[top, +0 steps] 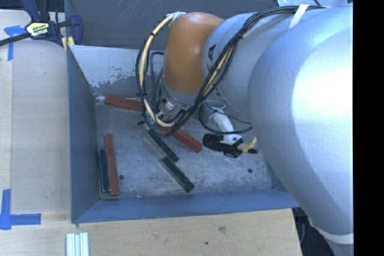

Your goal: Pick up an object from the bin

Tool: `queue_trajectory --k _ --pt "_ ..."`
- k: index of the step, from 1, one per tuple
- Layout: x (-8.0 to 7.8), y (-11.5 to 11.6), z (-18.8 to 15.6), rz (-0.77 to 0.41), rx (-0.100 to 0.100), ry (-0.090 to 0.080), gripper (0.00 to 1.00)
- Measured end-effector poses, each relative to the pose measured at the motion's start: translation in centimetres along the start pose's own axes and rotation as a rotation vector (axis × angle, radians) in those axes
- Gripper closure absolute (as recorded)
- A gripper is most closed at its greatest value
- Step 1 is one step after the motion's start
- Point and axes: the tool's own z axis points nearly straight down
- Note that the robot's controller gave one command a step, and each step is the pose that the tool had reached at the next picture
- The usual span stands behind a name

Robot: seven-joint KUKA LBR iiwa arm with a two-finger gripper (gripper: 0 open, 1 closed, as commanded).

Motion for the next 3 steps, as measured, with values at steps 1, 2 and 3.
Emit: queue_trajectory --k 1,2,3 --pt "-0.4 1.2 -1.7 0.007 0.0 -0.002 1.0" --pt "2.8 2.0 -7.4 -0.003 -0.002 -0.001 1.0" --pt "2.3 2.4 -6.4 -0.093 0.005 -0.001 1.0"
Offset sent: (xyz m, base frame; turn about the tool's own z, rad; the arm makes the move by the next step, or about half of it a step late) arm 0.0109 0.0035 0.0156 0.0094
